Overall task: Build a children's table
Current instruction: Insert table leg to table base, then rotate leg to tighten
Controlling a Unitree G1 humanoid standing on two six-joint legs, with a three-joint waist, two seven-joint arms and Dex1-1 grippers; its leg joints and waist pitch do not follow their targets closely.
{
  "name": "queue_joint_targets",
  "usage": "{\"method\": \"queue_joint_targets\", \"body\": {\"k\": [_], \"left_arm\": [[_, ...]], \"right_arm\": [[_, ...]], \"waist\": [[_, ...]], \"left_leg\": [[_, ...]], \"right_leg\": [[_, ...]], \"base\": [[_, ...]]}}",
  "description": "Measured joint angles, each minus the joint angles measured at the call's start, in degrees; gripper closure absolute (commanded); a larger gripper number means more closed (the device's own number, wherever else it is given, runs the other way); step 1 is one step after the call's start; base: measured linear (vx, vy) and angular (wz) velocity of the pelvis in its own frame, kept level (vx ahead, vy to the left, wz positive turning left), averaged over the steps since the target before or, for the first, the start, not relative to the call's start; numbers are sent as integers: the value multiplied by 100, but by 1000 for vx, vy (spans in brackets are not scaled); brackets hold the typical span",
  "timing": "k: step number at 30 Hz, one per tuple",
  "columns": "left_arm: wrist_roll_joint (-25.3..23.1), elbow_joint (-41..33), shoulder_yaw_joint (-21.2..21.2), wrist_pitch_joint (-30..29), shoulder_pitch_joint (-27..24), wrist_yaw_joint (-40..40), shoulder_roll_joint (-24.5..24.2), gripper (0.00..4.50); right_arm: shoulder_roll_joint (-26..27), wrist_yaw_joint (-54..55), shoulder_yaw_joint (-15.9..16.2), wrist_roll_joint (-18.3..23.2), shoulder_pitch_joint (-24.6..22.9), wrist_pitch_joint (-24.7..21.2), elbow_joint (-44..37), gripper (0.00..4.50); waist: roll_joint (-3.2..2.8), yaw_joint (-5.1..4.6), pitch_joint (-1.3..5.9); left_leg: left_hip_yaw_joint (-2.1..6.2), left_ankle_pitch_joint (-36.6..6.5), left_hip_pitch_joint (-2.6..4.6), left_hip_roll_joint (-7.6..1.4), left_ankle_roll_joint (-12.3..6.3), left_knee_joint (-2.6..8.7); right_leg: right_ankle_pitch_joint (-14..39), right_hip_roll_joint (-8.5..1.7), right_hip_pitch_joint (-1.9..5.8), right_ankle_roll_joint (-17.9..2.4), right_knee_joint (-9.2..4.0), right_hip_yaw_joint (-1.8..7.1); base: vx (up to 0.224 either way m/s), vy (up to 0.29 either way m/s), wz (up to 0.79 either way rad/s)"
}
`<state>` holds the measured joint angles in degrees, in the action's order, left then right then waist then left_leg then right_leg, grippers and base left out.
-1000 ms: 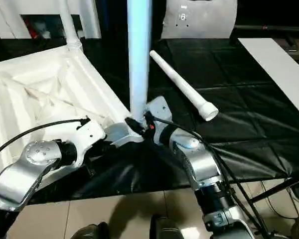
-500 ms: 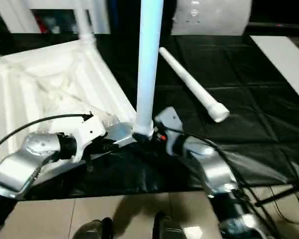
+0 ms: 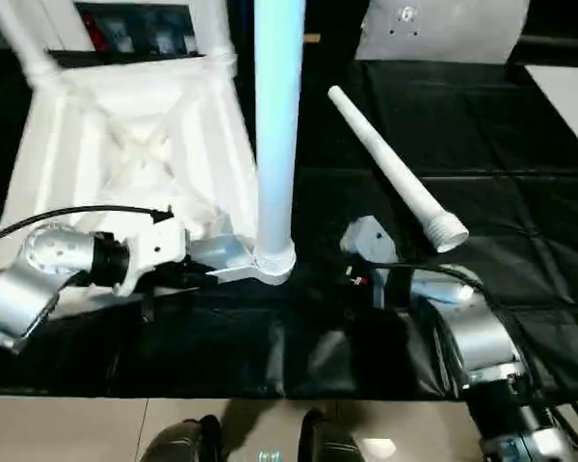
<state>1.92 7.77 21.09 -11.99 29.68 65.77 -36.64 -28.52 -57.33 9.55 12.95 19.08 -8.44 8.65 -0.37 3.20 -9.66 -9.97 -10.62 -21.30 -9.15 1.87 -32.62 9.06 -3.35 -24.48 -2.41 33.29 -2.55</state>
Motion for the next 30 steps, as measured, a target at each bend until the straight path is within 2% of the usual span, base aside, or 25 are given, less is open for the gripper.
{"method": "queue_joint_targets", "body": {"k": [5, 13, 15, 17, 25, 30], "left_arm": [[-75, 343, 94, 348, 222, 195, 19, 450], [-106, 423, 156, 540, 252, 394, 86, 450], [-107, 444, 162, 585, 256, 402, 86, 450], [-109, 450, 163, 603, 258, 403, 88, 450], [-124, 453, 134, 613, 257, 439, 91, 450], [-124, 453, 130, 613, 256, 456, 92, 450]], "right_arm": [[32, -19, 72, -113, 330, 152, 73, 2], [206, -202, 255, -218, 526, 283, 190, 2], [248, -289, 288, -195, 584, 279, 308, 35], [302, -325, 293, -166, 604, 276, 387, 40], [341, -558, 324, -129, 707, 235, 630, 129], [349, -636, 327, -86, 753, 230, 675, 164]], "waist": [[-1, 8, 0], [-1, 16, 0], [-1, 14, 0], [-1, 16, 0], [0, 13, 0], [0, 12, 0]], "left_leg": [[-1, 0, -37, -9, 2, -49], [-2, -17, -64, -14, 32, -113], [-2, -16, -67, -13, 30, -118], [-2, -12, -68, -14, 24, -118], [-2, -3, -71, -16, 8, -118], [-2, -3, -72, -17, 8, -118]], "right_leg": [[2, -1, -46, -3, 50, -1], [-3, -7, -43, -8, 76, 10], [-4, -8, -43, -10, 78, 9], [-4, -8, -43, -10, 80, 8], [-4, -9, -45, -10, 82, 5], [-3, -8, -45, -10, 81, 4]], "base": [[0, 0, 0], [0, 0, 0], [0, 0, 0], [0, 0, 0], [0, 0, 0], [0, 0, 0]]}}
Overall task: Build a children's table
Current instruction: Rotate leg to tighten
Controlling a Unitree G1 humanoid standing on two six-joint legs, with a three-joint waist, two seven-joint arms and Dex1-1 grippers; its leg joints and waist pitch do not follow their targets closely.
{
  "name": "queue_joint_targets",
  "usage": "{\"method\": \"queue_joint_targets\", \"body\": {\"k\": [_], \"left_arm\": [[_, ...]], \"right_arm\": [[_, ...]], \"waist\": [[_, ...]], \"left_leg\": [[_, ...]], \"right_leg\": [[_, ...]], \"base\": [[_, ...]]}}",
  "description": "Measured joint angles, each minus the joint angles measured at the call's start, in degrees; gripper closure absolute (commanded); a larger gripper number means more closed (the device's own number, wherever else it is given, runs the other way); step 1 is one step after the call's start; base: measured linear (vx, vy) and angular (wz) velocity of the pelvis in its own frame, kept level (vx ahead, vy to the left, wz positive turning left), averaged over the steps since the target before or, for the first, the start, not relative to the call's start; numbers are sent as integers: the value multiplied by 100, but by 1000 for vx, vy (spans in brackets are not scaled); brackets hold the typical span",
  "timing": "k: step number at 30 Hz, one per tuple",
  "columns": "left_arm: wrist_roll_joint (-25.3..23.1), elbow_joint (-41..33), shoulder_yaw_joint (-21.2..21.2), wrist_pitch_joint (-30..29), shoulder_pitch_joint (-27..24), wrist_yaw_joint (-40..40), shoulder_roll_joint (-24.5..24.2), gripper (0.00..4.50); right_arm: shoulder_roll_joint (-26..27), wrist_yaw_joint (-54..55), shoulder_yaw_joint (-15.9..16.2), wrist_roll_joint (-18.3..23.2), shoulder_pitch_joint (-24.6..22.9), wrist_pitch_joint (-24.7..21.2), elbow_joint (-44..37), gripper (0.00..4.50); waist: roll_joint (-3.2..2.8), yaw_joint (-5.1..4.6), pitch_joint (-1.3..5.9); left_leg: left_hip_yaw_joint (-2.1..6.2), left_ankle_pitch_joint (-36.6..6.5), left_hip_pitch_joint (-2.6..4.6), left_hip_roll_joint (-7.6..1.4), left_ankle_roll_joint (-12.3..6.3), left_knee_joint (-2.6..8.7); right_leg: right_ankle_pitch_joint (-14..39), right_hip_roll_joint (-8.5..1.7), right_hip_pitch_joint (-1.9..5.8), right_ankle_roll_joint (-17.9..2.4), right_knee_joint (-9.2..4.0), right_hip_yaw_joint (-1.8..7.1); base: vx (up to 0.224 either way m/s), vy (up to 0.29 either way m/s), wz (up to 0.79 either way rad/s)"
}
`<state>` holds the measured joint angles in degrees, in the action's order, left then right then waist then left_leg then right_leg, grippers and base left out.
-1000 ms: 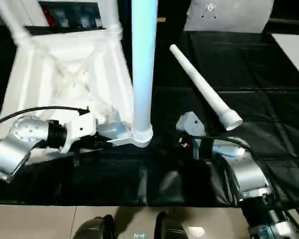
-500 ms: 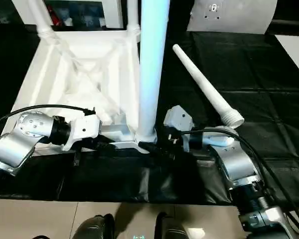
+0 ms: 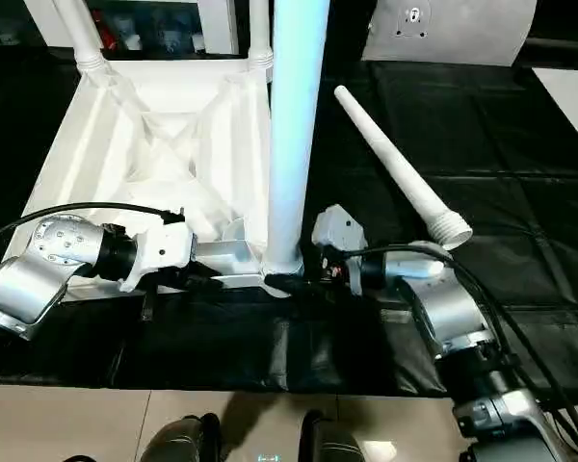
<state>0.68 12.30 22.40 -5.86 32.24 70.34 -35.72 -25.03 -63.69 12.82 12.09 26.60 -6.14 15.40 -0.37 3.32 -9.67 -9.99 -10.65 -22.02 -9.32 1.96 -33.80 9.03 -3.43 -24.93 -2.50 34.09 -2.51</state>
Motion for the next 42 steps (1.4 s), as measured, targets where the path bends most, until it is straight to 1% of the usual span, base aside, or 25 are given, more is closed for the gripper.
{"method": "queue_joint_targets", "body": {"k": [7, 10, 12, 14, 15, 16, 18, 19, 20, 21, 23, 25, 26, 28, 30, 32, 34, 35, 37, 39, 42], "left_arm": [[24, -1, -14, -17, -17, 18, 2, 450], [89, -126, -161, -306, -106, -30, 72, 450], [149, -315, -262, -678, -219, -207, 166, 450], [166, -539, -447, -1148, -391, -590, 365, 450], [154, -718, -570, -1460, -523, -924, 524, 450], [140, -821, -593, -1641, -563, -1120, 619, 450], [106, -1050, -623, -1980, -682, -1510, 883, 450], [-13, -1265, -695, -2212, -871, -1928, 1243, 450], [-94, -1413, -709, -2359, -952, -2177, 1428, 450], [-244, -1574, -699, -2584, -1016, -2507, 1694, 450], [-409, -1677, -658, -2780, -1059, -2936, 2066, 450], [-483, -1750, -579, -2888, -1071, -3164, 2188, 450], [-499, -1762, -552, -2919, -1071, -3231, 2238, 450], [-504, -1774, -512, -2922, -1065, -3254, 2232, 450], [-509, -1823, -443, -2898, -1060, -3228, 2132, 450], [-529, -1852, -405, -2875, -1052, -3171, 2061, 450], [-546, -1862, -362, -2792, -1018, -3043, 1936, 450], [-537, -1861, -355, -2710, -1012, -2962, 1839, 450], [-428, -1806, -359, -2422, -1008, -2647, 1542, 450], [-319, -1753, -380, -2194, -1008, -2340, 1316, 450], [-199, -1528, -389, -1795, -921, -1937, 1029, 450]], "right_arm": [[11, -25, -19, 76, -18, -73, 0, 173], [99, 145, -123, 83, -221, -252, -223, 174], [273, 447, -177, 82, -395, -396, -413, 174], [515, 1009, -312, 27, -570, -510, -565, 174], [817, 1528, -442, -53, -693, -567, -637, 175], [995, 1862, -518, -83, -742, -587, -642, 175], [1222, 2404, -617, -146, -784, -693, -700, 175], [1603, 2971, -792, -252, -876, -740, -748, 175], [1807, 3304, -871, -324, -907, -743, -771, 175], [2024, 3721, -938, -410, -896, -773, -768, 175], [2297, 4255, -1050, -542, -847, -817, -739, 175], [2388, 4502, -1064, -575, -820, -847, -732, 175], [2420, 4591, -1074, -585, -817, -844, -732, 140], [2416, 4595, -1076, -591, -818, -804, -726, 140], [2387, 4520, -1075, -589, -842, -740, -729, 98], [2374, 4411, -1075, -573, -860, -709, -732, 92], [2294, 4298, -1060, -564, -869, -682, -724, 66], [2208, 4186, -1042, -544, -878, -663, -711, 55], [1904, 3741, -1049, -368, -885, -553, -617, 50], [1703, 3388, -1078, -244, -906, -529, -546, 23], [1161, 2469, -975, -48, -905, -458, -545, 3]], "waist": [[0, 1, 0], [0, 8, 0], [-1, -11, 1], [-2, -38, 2], [-3, -83, 2], [-4, -149, 2], [-9, -233, 0], [-3, -295, 0], [-4, -326, -1], [-4, -347, 0], [-5, -358, -1], [-4, -355, -1], [-4, -348, -1], [-4, -348, 0], [-4, -357, 0], [-5, -363, 1], [-5, -355, 1], [-5, -349, 1], [-4, -327, 1], [-5, -292, 1], [-5, -201, 1]], "left_leg": [[0, 0, 0, -1, -1, 1], [0, -1, 1, -1, 0, 4], [-2, -7, 4, -1, 12, 1], [-2, -11, 8, -2, 32, -2], [-3, -7, 8, -3, 40, -4], [-6, -3, 10, -2, 46, -4], [-8, 4, 11, -3, 55, -1], [-8, 5, 11, -8, 57, -7], [-8, 6, 12, -10, 59, -5], [-8, 7, 10, -10, 60, -4], [-8, 7, 13, -10, 60, -1], [-7, 7, 12, -9, 60, 6], [-5, 7, 10, -9, 60, 7], [-5, 7, 6, -9, 60, 8], [-5, 7, 2, -9, 60, 8], [-5, 7, 2, -8, 60, 8], [-5, 7, 0, -9, 60, 10], [-5, 6, 0, -9, 60, 14], [-3, 6, -2, -11, 59, 19], [3, 12, -1, -14, 49, 30], [9, 23, -6, -21, 31, 28]], "right_leg": [[0, 0, 0, 0, 0, -1], [1, 1, 1, 1, -3, -1], [0, 0, 4, 1, -1, 2], [0, 0, 7, 0, -1, 2], [0, 0, 5, 0, -1, 4], [1, 0, 3, 2, -3, 6], [12, 0, 1, 21, -16, 5], [19, 1, 2, 33, -12, 2], [21, 3, -1, 35, -15, 1], [23, 3, -2, 39, -15, 0], [25, 3, -4, 44, -14, 0], [27, 4, -4, 47, -18, -1], [33, 4, -5, 57, -18, -1], [35, 4, -5, 63, -22, 0], [34, 4, -4, 65, -27, 0], [32, 4, -4, 65, -25, 2], [27, 4, -6, 67, -18, 0], [25, 4, -7, 69, -16, -1], [0, 5, -11, 40, -8, -5], [0, 8, -14, 40, -4, -13], [2, 12, -13, 43, 0, -24]], "base": [[0, 0, 0], [0, 0, 0], [0, 0, 0], [0, 0, 0], [0, 0, 0], [0, 0, 0], [0, 0, 0], [0, 0, 0], [0, 0, 0], [0, 0, 0], [0, 0, 0], [0, 0, 0], [0, 0, 0], [0, 0, 0], [0, 0, 0], [0, 0, 0], [0, 0, 0], [0, 0, 0], [0, 0, 0], [0, 0, 0], [0, 0, 0]]}}
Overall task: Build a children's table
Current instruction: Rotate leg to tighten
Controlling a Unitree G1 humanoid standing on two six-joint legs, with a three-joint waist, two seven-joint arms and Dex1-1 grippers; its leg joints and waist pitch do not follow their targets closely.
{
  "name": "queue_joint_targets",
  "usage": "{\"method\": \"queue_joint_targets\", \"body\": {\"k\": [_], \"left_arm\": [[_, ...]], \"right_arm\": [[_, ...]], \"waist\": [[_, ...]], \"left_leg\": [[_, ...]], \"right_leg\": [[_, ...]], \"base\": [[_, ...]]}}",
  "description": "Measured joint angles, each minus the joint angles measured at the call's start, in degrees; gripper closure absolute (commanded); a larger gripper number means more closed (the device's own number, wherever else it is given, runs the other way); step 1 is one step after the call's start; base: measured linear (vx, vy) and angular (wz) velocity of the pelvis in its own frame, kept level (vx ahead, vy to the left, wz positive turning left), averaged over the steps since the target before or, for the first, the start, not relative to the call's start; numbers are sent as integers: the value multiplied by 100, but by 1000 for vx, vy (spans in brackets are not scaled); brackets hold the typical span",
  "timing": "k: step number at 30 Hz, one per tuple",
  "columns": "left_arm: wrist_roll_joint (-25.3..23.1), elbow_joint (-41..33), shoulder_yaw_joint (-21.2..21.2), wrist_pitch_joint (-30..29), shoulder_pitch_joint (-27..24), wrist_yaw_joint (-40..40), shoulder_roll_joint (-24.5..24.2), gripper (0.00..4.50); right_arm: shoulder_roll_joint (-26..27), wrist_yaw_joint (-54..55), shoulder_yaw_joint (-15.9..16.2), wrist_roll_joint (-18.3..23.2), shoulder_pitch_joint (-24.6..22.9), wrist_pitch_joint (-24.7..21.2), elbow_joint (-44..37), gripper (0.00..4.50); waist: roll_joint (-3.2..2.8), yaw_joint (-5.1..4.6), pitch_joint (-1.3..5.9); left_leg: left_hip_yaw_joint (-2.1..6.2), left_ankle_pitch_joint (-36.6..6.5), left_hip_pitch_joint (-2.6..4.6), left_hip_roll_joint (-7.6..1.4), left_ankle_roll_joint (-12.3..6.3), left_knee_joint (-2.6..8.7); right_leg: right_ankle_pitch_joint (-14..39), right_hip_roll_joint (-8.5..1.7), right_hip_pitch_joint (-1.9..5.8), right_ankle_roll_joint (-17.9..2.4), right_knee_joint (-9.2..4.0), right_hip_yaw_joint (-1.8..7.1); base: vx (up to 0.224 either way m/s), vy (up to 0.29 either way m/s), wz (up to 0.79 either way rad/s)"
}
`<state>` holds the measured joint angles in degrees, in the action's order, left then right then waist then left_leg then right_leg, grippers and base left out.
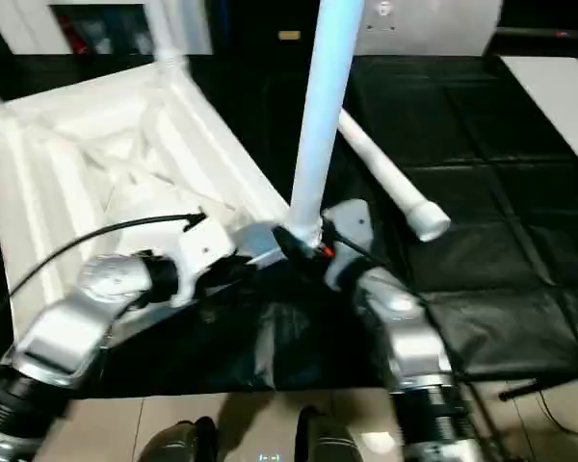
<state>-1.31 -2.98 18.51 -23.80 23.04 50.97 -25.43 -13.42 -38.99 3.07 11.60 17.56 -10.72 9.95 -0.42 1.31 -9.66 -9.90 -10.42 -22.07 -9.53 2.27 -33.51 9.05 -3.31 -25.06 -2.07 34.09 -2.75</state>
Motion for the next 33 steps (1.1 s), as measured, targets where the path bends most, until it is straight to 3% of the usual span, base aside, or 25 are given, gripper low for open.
{"method": "queue_joint_targets", "body": {"k": [7, 10, 15, 16, 19, 33], "left_arm": [[285, 564, -68, 693, 201, 945, -536, 450], [294, 669, -58, 849, 242, 1184, -610, 450], [364, 1051, 129, 1245, 509, 1735, -805, 450], [361, 1084, 151, 1296, 537, 1778, -809, 450], [359, 1192, 185, 1449, 617, 1943, -810, 450], [301, 1513, 267, 1760, 775, 2064, -807, 450]], "right_arm": [[-980, -1620, 83, 249, 167, 20, -5, 3], [-1097, -1893, 148, 247, 289, 81, 15, 3], [-1256, -2506, 533, 166, 560, 390, 196, 3], [-1257, -2570, 554, 164, 583, 408, 198, 31], [-1253, -2742, 646, 150, 682, 456, 276, 44], [-1199, -3017, 761, 147, 903, 526, 652, 162]], "waist": [[1, 53, 1], [4, 86, 2], [5, 152, 3], [6, 175, 4], [7, 222, 4], [10, 211, 6]], "left_leg": [[-2, 2, 3, -3, -2, -30], [-2, 2, 4, -4, 0, -39], [-5, 3, -1, -3, -2, -57], [-5, 3, -2, -4, -2, -59], [-6, 3, -5, -3, -2, -64], [-6, -1, -2, -10, 6, -98]], "right_leg": [[-13, -1, 10, -20, 10, 1], [-15, -2, 16, -23, 14, 2], [-15, -8, 15, -24, 31, 5], [-15, -8, 15, -24, 32, 4], [-15, -10, 15, -24, 37, 5], [-14, -10, 13, -22, 75, 6]], "base": [[0, 0, 0], [0, 0, 0], [0, 0, 0], [0, 0, 0], [0, 0, 0], [0, 0, 0]]}}
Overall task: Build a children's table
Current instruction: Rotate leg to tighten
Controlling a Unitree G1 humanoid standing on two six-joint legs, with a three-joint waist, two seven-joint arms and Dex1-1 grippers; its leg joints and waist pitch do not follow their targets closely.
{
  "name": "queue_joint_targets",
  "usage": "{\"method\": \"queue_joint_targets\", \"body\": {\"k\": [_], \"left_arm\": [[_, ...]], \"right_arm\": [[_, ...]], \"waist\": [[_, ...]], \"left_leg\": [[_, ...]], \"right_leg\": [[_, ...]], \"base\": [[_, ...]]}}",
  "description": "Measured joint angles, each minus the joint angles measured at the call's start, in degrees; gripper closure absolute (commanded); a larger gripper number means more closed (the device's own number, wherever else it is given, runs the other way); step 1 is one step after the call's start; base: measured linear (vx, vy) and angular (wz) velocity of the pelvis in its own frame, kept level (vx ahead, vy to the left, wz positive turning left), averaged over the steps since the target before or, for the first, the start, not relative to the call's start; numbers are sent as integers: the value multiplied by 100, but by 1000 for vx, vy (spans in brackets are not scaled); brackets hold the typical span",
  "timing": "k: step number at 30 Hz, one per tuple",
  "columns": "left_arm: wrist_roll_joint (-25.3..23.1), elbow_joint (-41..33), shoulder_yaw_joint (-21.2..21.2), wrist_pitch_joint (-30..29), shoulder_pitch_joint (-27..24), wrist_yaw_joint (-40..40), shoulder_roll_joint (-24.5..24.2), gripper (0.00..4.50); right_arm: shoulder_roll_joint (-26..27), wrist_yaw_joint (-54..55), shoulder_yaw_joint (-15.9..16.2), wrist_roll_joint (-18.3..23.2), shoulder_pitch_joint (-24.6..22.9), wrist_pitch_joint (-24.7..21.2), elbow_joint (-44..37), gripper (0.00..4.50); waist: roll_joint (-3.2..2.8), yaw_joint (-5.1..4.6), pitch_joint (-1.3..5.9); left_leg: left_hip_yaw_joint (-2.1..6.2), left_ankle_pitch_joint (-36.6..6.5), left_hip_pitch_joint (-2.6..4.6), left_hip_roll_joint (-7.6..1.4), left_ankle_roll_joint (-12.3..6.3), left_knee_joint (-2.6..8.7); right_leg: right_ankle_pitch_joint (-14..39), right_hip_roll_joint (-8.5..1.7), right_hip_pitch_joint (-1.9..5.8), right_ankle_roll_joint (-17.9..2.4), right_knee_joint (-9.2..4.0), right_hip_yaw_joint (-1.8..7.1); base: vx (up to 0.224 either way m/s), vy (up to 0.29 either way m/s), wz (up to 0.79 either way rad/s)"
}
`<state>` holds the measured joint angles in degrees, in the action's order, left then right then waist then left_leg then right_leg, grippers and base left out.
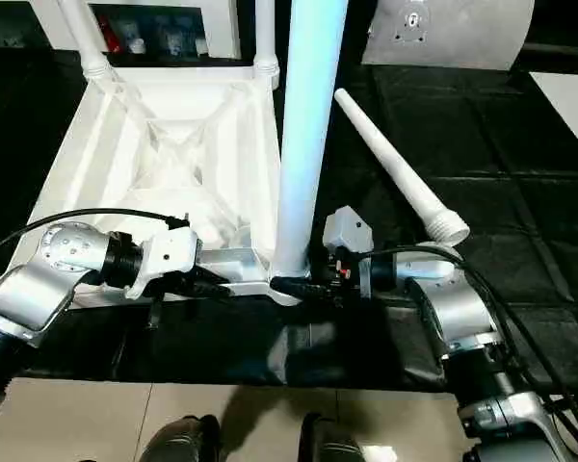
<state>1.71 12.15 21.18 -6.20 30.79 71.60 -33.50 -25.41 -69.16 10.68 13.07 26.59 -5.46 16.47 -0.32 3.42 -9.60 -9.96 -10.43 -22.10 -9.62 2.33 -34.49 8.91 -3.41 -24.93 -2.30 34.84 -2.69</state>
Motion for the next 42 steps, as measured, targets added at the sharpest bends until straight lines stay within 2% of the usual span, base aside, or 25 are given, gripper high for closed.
{"method": "queue_joint_targets", "body": {"k": [6, 11, 13, 15, 16, 17, 18, 21, 25, 26, 27, 29, 31, 33, 37, 40, 42], "left_arm": [[1, 17, -13, 4, 5, 31, 0, 450], [53, -247, -124, -528, -103, -184, 85, 450], [29, -422, -302, -1034, -215, -597, 253, 450], [-19, -579, -392, -1406, -281, -948, 422, 450], [-55, -702, -455, -1687, -335, -1244, 617, 450], [-121, -807, -510, -1869, -397, -1479, 801, 450], [-265, -932, -575, -2211, -455, -2004, 1208, 450], [-400, -1136, -575, -2583, -537, -2689, 1713, 450], [-592, -1192, -548, -2722, -548, -3138, 2033, 450], [-607, -1192, -538, -2722, -548, -3213, 2078, 450], [-619, -1192, -506, -2720, -544, -3264, 2100, 450], [-622, -1192, -473, -2712, -528, -3264, 2096, 450], [-640, -1204, -450, -2711, -511, -3217, 2076, 450], [-652, -1246, -412, -2705, -510, -3174, 2004, 450], [-542, -1260, -350, -2399, -502, -2769, 1589, 450], [-456, -1239, -343, -2193, -513, -2441, 1351, 450], [-341, -1223, -348, -2002, -538, -2127, 1125, 450]], "right_arm": [[25, -4, -4, 27, -2, -43, 8, 183], [224, 372, -124, 79, -206, -458, -285, 185], [548, 956, -288, 62, -320, -663, -355, 185], [835, 1529, -453, 54, -397, -809, -414, 185], [1044, 1996, -595, 48, -428, -920, -435, 186], [1253, 2322, -714, 22, -460, -976, -464, 186], [1717, 3087, -1000, 5, -464, -1046, -461, 186], [2091, 4019, -1164, -99, -441, -1003, -458, 192], [2518, 4794, -1273, -292, -339, -921, -397, 192], [2561, 4910, -1286, -304, -321, -907, -390, 160], [2613, 4978, -1325, -301, -320, -898, -385, 160], [2612, 4972, -1334, -287, -327, -891, -403, 160], [2570, 4885, -1335, -266, -369, -902, -472, 120], [2509, 4748, -1313, -253, -398, -930, -523, 107], [2001, 4051, -1128, -134, -431, -980, -565, 69], [1599, 3473, -1082, -14, -429, -955, -567, 60], [1257, 2971, -1086, 101, -427, -946, -616, 21]], "waist": [[0, -1, 0], [6, -12, 4], [7, -46, 4], [7, -118, 4], [10, -196, 2], [12, -227, 3], [16, -317, 0], [17, -395, 0], [14, -384, 0], [14, -376, 0], [13, -368, 1], [12, -361, 2], [12, -338, 2], [12, -332, 1], [11, -321, 1], [13, -285, -1], [13, -226, -2]], "left_leg": [[0, 1, 0, -2, -1, 0], [0, -3, 8, -3, 16, -2], [-1, 2, 11, -5, 33, -6], [-4, 6, 14, -5, 36, -4], [-4, 10, 11, -5, 39, -10], [-4, 10, 13, -5, 39, -6], [-4, 11, 8, -7, 41, -13], [-5, 11, 8, -7, 41, -6], [-4, 11, 6, -8, 42, 16], [-4, 11, -1, -9, 42, 19], [-4, 11, -1, -9, 42, 19], [-4, 9, -1, -8, 42, 21], [-4, 6, -1, -7, 39, 27], [-4, 7, 0, -9, 39, 33], [2, 6, -4, -18, 39, 35], [7, 7, -13, -20, 39, 35], [7, 7, -15, -20, 39, 35]], "right_leg": [[1, 1, -1, 1, 2, -2], [1, 1, 1, 1, 9, 0], [1, 1, 1, 2, 13, -1], [13, 1, -1, 21, 6, 0], [17, 1, -9, 29, 5, 1], [17, 1, -5, 29, -4, 0], [17, 2, -16, 29, -5, -3], [18, 2, -21, 31, -9, -3], [17, 7, -27, 33, -8, -8], [17, 6, -33, 33, -8, -9], [16, 6, -31, 33, -8, -8], [18, 6, -28, 36, -9, -7], [10, 6, -28, 22, -9, -7], [3, 6, -31, 11, -8, -11], [3, 9, -32, 12, -8, -28], [3, 9, -34, 11, -8, -36], [3, 8, -34, 11, -9, -37]], "base": [[0, 0, 0], [0, 0, 0], [0, 0, 0], [0, 0, 0], [0, 0, 0], [0, 0, 0], [0, 0, 0], [0, 0, 0], [0, 0, 0], [0, 0, 0], [0, 0, 0], [0, 0, 0], [0, 0, 0], [0, 0, 0], [0, 0, 0], [0, 0, 0], [0, 0, 0]]}}
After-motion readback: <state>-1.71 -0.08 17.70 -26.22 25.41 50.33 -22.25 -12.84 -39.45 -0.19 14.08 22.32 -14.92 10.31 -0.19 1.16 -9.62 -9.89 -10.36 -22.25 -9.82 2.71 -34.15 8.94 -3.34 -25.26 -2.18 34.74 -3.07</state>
